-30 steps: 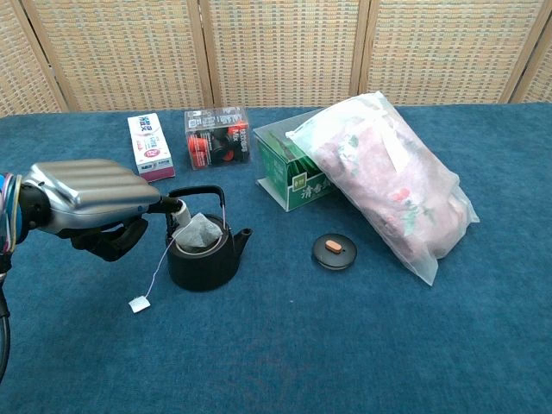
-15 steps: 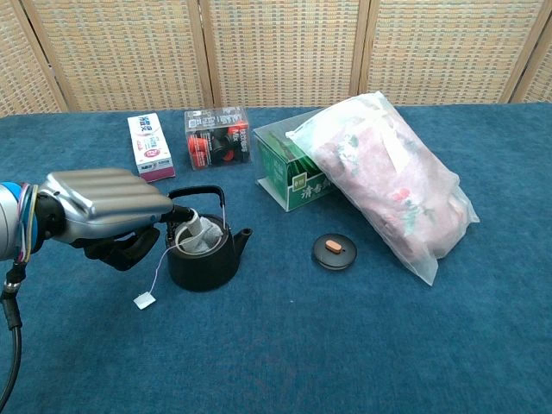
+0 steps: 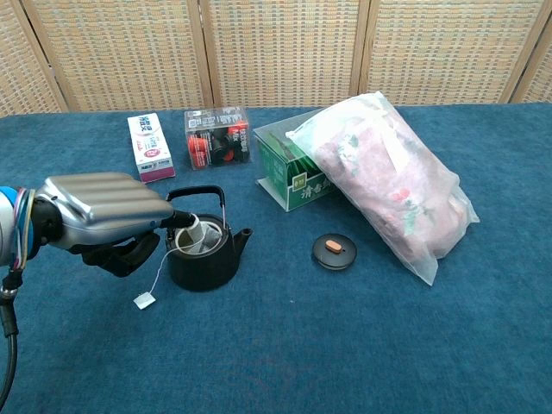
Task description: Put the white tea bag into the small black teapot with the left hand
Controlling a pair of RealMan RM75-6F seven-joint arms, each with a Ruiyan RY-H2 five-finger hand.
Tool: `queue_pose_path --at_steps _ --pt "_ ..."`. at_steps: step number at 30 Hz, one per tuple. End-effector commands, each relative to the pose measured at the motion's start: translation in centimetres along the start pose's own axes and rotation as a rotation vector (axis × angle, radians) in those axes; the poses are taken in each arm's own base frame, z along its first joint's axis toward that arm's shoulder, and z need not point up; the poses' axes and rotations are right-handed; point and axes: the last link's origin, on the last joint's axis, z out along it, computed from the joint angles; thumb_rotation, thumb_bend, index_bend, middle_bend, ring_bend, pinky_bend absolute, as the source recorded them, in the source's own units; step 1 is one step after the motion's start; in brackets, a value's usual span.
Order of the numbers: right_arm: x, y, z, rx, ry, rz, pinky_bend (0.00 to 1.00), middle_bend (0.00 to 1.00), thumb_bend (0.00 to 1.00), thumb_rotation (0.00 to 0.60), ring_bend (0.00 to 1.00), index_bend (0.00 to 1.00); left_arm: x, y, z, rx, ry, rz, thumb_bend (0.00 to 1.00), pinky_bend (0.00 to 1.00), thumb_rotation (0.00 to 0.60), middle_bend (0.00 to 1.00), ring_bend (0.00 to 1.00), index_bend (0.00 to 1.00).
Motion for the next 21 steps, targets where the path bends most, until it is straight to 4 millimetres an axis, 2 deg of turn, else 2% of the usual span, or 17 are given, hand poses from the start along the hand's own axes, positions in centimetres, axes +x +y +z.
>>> queue_pose_path --at_steps 1,7,21 --pt "0.0 0.0 0.0 0.0 0.0 0.0 0.09 0.15 0.07 0.6 0.01 0.09 0.7 -0.1 -0.9 -0.008 0.027 -0.005 0.93 0.71 0.6 0.89 0.82 0.18" --pt "-0.1 0.0 0.1 0.001 -0.002 0.002 0.09 0.15 0.07 0.6 0.01 0.09 1.1 -0.2 -1.2 -0.01 0.05 -0.012 0.93 0.71 0.6 0.89 0.82 0.18" --pt "-0.1 0.2 0.0 -0.011 -0.006 0.0 0.09 0.15 0.07 0.6 0.01 0.09 0.3 -0.2 0.9 0.022 0.013 -0.018 0.93 0.71 0.6 0.89 0.82 0.18"
